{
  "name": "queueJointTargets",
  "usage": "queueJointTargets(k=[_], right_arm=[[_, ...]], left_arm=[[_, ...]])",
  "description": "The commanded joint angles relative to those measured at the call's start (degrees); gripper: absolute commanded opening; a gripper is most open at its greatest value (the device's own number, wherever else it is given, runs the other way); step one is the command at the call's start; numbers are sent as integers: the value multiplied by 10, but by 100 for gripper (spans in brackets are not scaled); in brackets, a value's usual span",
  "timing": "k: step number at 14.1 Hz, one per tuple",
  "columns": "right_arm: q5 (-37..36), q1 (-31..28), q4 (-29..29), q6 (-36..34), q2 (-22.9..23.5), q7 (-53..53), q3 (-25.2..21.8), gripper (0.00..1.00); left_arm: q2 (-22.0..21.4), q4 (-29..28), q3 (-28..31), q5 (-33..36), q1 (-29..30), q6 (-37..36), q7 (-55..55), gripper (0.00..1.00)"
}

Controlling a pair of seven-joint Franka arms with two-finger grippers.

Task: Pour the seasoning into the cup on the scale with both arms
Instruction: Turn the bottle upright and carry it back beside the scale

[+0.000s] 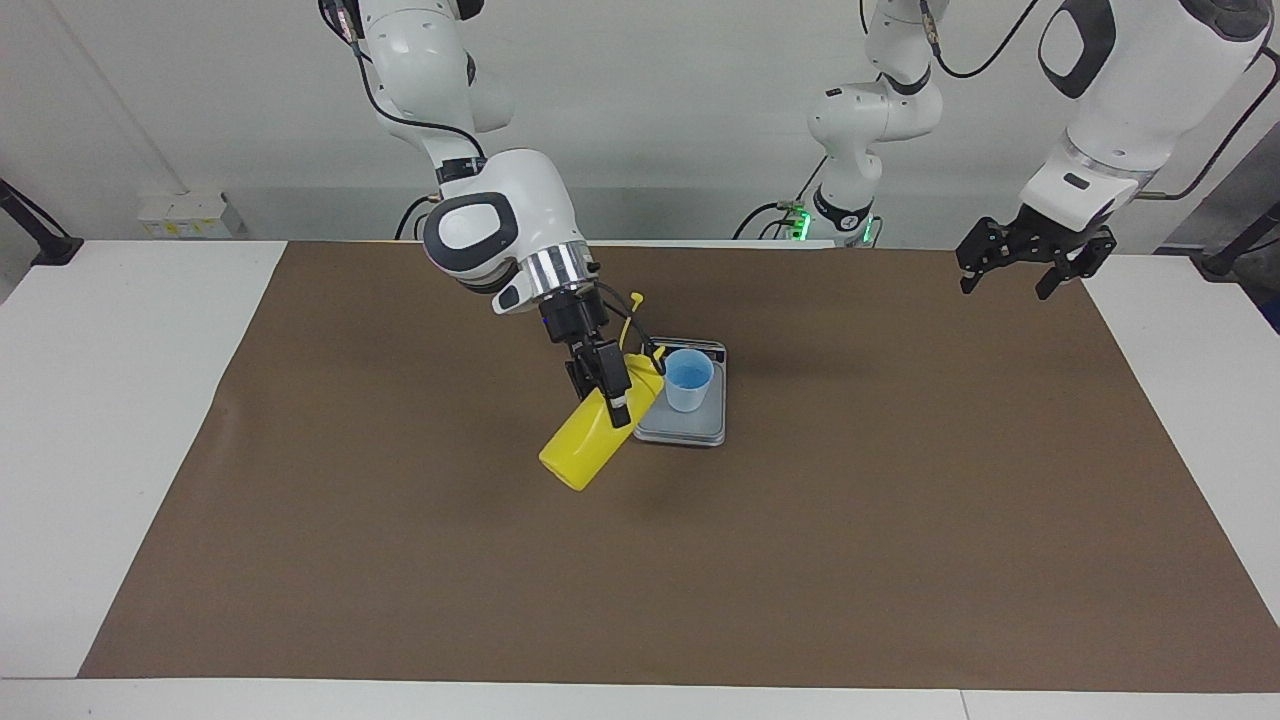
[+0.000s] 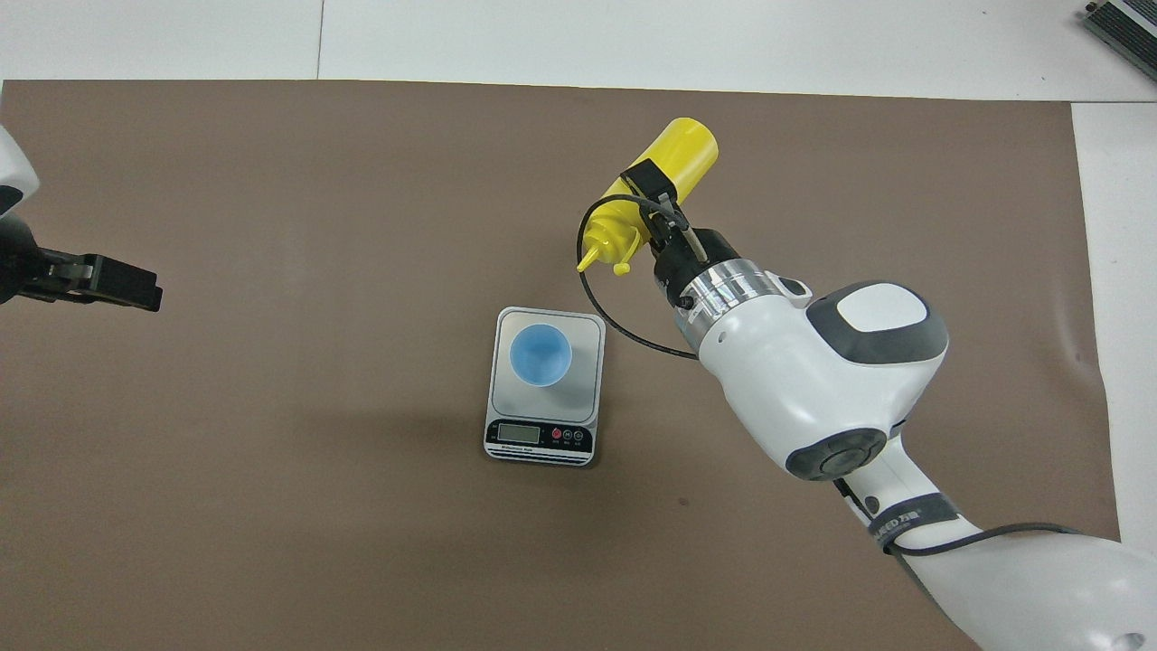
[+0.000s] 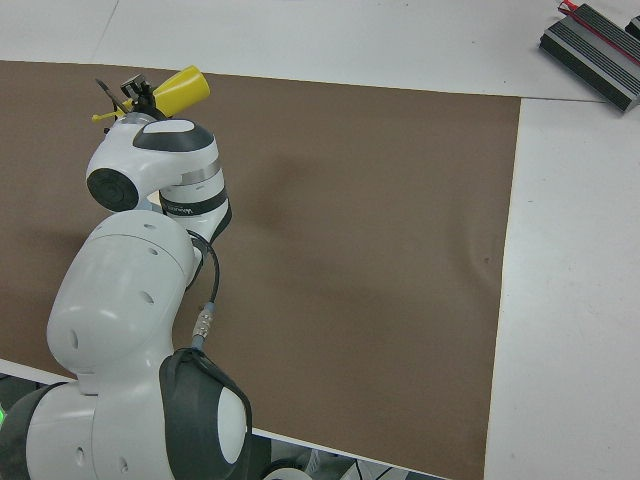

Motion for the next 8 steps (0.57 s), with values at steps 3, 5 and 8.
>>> queueJointTargets(k=[3,5,8], right_arm=[[75,4,2,0,-23,189,10,0],[163,3,6,-9,-28,191,23,0],[248,4,6,-10,-41,191,30,0]], left_arm=[[-11,-7,-4,7,10,0,-7,100],[-11,-7,-4,7,8,0,-7,100],[-10,-7,-4,7,10,0,-7,100]])
